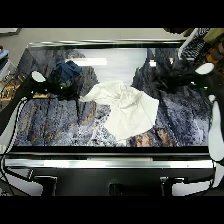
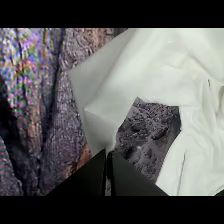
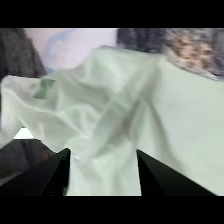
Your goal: Fold the clothes and pants, and hang the long-sleeved shirts on hangers.
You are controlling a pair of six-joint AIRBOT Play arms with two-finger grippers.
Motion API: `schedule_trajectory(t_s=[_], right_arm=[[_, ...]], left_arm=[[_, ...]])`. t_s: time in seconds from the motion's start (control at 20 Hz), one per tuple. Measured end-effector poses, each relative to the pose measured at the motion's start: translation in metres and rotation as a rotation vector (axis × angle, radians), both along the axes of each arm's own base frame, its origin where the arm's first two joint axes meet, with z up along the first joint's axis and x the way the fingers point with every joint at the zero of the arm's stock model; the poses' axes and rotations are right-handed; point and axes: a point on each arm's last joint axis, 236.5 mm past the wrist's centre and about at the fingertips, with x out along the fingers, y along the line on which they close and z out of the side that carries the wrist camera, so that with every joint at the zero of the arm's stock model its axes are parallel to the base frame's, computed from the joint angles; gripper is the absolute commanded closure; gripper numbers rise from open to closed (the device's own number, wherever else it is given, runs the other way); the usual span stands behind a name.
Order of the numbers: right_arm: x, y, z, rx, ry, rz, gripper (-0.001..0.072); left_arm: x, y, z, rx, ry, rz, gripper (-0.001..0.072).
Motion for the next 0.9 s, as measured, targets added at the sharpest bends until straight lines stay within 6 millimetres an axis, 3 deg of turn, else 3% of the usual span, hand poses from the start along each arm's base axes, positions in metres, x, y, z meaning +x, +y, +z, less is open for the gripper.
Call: schedule_trajectory(t_s=[0.1,0.2,0.35,0.55,0.8,0.85,0.9], right_arm=[[-0.023,-0.034,-0.017,-0.045,0.072,-0.019,0.0214],[-0.046,-0.048,-0.044,-0.048,0.156,-0.025,0.0214],[-0.078,-0.043,-0.086,0.006,0.249,-0.030,0.0225],[-0.097,-0.028,-0.123,0.090,0.287,-0.079,0.0234],[-0.104,-0.019,-0.141,0.140,0.286,-0.119,0.0238],[-0.103,-0.017,-0.141,0.147,0.279,-0.124,0.0256],[-0.102,-0.013,-0.143,0.149,0.273,-0.122,0.0340]], left_arm=[[-0.004,-0.001,-0.001,-0.001,0.013,-0.009,0.0691],[-0.005,-0.001,-0.001,-0.001,0.019,-0.013,0.0691],[-0.006,-0.001,-0.001,-0.001,0.022,-0.015,0.0691],[-0.007,-0.001,-0.001,-0.002,0.027,-0.018,0.0690],[-0.008,-0.001,-0.001,-0.001,0.029,-0.020,0.0691],[-0.008,-0.001,-0.001,-0.002,0.030,-0.020,0.0691],[-0.008,-0.001,-0.001,-0.001,0.030,-0.021,0.0691]])
